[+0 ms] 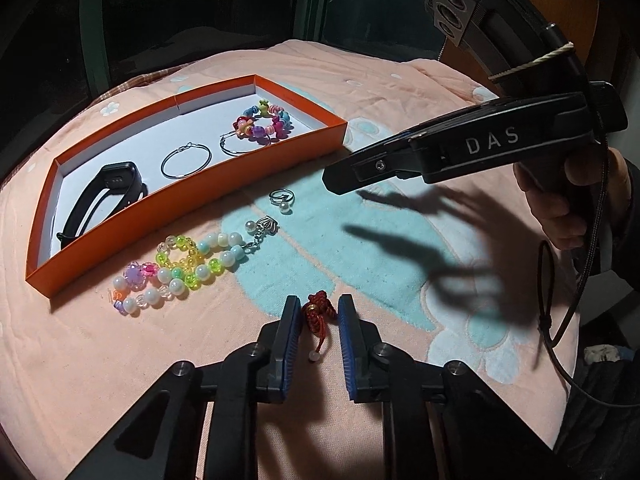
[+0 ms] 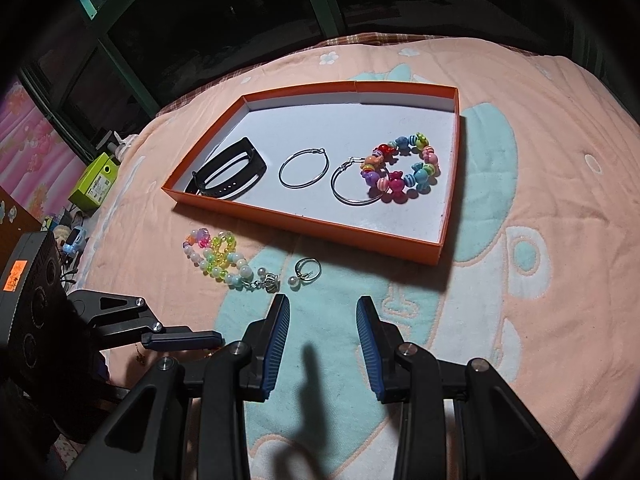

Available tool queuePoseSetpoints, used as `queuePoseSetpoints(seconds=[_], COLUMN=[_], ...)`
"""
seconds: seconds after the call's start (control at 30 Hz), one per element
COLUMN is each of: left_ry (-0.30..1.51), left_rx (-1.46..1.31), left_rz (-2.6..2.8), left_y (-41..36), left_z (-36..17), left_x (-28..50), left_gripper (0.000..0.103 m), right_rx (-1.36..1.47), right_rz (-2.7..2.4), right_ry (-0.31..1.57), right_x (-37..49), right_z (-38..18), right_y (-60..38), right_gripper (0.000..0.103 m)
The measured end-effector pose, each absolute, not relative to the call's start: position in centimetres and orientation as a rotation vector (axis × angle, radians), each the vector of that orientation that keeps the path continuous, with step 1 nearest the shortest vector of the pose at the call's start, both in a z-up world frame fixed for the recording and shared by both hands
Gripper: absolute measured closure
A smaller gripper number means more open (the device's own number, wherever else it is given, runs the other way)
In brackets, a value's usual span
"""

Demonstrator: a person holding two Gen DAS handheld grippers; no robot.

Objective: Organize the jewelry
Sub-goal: 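Grasp the small red bow charm with the left gripper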

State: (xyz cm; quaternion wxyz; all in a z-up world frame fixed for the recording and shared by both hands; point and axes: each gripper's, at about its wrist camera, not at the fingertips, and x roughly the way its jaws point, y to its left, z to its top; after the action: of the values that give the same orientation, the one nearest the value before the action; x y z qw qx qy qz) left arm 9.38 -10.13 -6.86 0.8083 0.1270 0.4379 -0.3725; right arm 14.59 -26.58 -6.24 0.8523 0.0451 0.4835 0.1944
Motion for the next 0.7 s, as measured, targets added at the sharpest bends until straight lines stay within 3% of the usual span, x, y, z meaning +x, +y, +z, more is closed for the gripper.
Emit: queuePoseSetpoints(seconds=[0.2, 0.43, 0.7], left_ry=[0.920, 0.899, 0.895], left_rx=[0.223, 0.149, 0.099], left_rz=[-0.756, -0.705, -0.668], left_y=[-8.7, -6.6, -5.0], left_z=[-6.0, -4.6, -4.1], left_x=[9.5, 10.4, 11.3], left_gripper=[0.086, 0.086, 0.086], right_rx=[0.066, 0.017, 0.017], right_rz=[0.430, 0.442, 0.434], right_ry=[1.019, 1.014, 1.021], right_x=[14.6, 15.4, 16.6], right_z=[-6.6, -7.0, -7.5], right_y=[-25.5, -24.3, -24.1], right_gripper=[0.065, 0.077, 0.079])
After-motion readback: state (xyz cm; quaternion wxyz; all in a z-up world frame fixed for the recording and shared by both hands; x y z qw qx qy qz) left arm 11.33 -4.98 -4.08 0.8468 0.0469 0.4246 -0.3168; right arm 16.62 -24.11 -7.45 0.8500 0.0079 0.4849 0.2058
